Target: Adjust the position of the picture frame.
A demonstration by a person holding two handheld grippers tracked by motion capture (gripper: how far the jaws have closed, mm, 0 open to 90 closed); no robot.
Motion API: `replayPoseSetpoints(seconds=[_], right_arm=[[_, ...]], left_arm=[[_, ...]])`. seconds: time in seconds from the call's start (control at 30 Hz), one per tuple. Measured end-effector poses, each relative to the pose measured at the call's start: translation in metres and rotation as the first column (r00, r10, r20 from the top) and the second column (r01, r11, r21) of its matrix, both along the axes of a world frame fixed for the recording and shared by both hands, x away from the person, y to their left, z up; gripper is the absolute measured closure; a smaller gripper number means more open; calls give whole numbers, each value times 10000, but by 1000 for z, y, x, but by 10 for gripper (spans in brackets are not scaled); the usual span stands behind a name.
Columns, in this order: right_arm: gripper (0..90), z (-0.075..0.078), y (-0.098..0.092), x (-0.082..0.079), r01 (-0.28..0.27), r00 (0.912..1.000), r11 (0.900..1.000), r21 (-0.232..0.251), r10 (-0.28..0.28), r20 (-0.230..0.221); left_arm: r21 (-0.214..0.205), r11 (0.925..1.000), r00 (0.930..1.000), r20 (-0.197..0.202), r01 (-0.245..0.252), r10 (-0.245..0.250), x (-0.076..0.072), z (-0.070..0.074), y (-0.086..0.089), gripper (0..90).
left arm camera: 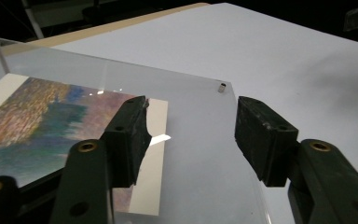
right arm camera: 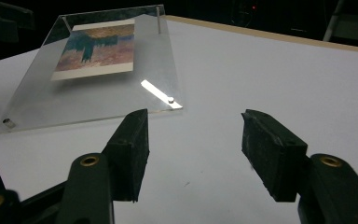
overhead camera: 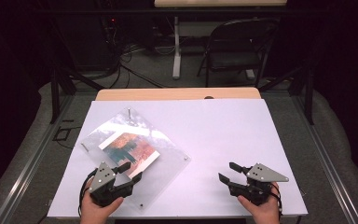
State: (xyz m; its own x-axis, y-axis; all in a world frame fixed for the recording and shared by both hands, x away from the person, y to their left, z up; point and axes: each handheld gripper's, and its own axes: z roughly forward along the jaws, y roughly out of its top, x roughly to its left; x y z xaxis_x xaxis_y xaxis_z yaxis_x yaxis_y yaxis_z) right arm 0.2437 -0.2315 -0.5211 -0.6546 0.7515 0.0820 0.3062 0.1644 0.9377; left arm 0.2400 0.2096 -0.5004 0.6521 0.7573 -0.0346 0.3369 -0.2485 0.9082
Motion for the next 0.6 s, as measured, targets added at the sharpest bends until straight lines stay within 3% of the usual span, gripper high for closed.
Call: replayPoseSetpoints(seconds=[0.1, 0.13, 0.27, 0.53, 0.6], right_arm=[[412, 0, -1, 0, 26, 10000, 10000, 50, -26, -19], [412, 0, -1, 0, 40, 10000, 10000, 55, -40, -44], [412, 0, -1, 0, 75, 9999, 10000, 58, -74, -70], [397, 0, -1, 1, 94, 9999, 9999, 94, -93, -96], [390, 0, -1, 2, 108, 9999, 9999, 80, -108, -91]], left_arm=[[-275, 9994, 9995, -245, -216, 209, -1, 3, 11, 559], [-207, 9991, 9981, -498, -367, 357, -3, 3, 19, 587], [130, 9971, 9943, -757, -746, 753, -8, 1, 34, 683], [131, 9906, 9806, -1405, -1365, 1370, -14, -9, 58, 828], [322, 9883, 9765, -1523, -1493, 1525, -17, -12, 64, 859]])
